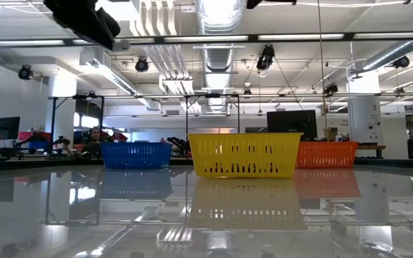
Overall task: Sort Halloween decoration
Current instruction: Put the white skeleton toy into the orange bin
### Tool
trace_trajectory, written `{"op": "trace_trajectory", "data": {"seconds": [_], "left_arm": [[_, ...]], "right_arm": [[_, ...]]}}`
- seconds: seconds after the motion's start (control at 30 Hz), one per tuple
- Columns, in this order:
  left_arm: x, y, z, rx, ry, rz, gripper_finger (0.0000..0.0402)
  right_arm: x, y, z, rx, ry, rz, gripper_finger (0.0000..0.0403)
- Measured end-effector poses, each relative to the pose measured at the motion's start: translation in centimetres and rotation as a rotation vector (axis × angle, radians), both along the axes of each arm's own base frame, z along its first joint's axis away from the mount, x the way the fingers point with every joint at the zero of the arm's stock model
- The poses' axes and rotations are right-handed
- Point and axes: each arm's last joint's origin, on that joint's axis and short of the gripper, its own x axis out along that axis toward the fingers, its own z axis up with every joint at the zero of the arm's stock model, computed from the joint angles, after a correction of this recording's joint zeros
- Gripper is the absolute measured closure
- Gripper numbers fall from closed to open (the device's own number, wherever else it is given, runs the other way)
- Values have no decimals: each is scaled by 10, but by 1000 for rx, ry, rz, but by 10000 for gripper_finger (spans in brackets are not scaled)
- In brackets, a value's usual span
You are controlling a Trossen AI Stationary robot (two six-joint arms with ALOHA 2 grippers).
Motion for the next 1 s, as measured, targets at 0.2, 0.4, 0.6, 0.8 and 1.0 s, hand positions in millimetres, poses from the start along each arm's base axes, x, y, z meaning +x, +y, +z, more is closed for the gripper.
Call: {"op": "trace_trajectory", "data": {"seconds": [0.2, 0.4, 0.6, 0.8, 1.0], "left_arm": [[0, 30, 8, 53, -56, 82, 401], [2, 55, 18, 81, -165, 177, 401], [3, 73, 23, 98, -213, 254, 401], [5, 80, 31, 115, -304, 279, 401], [7, 84, 37, 129, -376, 294, 401]], "right_arm": [[12, -31, 4, -11, -87, 35, 321], [26, -67, 10, 22, -230, 95, 321], [34, -105, 19, 50, -387, 128, 321], [35, -141, 28, 99, -527, 149, 321], [32, -170, 29, 150, -599, 159, 321]]}}
